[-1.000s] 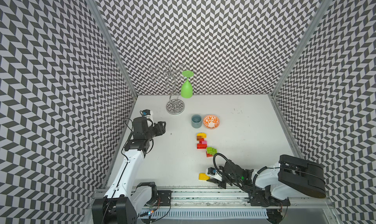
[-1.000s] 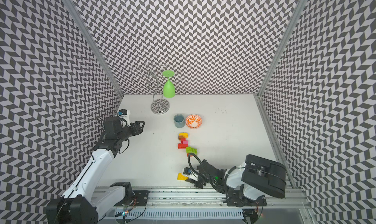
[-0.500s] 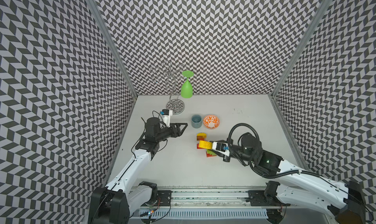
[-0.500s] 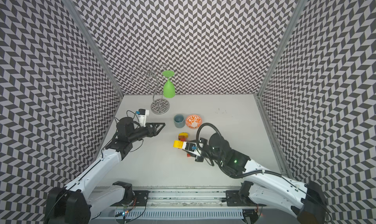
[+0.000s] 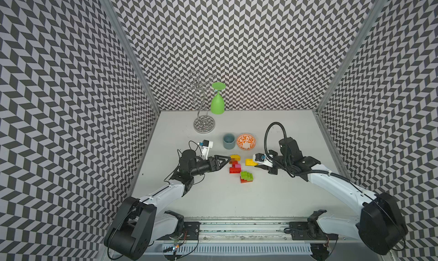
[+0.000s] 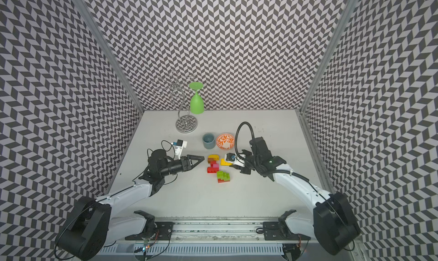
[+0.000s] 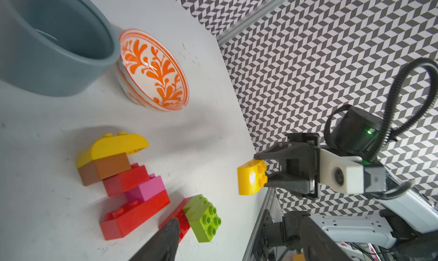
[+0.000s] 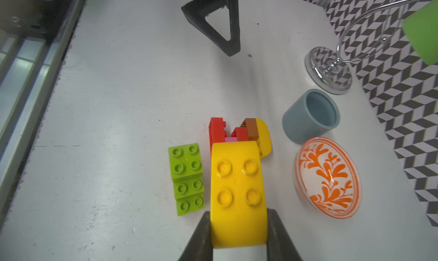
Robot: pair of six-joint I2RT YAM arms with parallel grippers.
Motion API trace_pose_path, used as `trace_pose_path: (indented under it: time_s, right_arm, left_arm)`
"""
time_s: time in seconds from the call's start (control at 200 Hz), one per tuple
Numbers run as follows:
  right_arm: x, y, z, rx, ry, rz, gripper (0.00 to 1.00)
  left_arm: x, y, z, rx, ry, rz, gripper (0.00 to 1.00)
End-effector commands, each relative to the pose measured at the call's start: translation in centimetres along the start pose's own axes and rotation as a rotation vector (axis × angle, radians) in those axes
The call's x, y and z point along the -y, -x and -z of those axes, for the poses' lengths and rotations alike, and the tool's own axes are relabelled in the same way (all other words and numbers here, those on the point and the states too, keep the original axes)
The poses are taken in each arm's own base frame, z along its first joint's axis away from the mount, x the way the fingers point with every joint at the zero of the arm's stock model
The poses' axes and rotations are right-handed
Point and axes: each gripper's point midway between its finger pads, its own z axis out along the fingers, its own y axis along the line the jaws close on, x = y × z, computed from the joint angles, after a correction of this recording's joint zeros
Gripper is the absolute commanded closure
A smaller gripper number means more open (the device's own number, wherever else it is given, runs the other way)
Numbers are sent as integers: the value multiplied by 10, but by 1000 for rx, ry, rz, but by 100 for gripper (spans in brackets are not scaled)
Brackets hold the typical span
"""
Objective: Assemble the letter s with lego
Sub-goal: Assemble the lego brick with the lego brick.
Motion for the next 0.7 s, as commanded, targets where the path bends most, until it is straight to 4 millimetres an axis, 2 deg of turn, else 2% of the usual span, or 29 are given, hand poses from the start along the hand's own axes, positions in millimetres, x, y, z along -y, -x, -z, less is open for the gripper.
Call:
trace_pose_path:
  time_s: [0.0,0.13,0.305,0.486,0.696]
  right_arm:
    - [-10,7,-7,60,99,32,94]
    - [-16,0,-16,48,156,9,93]
    - [-16,2,-18,63,169,13,93]
    - [-20,4,-20,80,195,9,93]
    - [-22,3,-22,84,217,0,93]
  left_arm:
    - [8,-13,-3,-29,-34,-6,17]
    - [-6,-33,-8,-88,14,32,16]
    - [-25,-55,-17,-169,69,93,16]
    - [-27,-70,-27,-215,74,113,15]
    - [-24,-72,-32,-206,61,130,14]
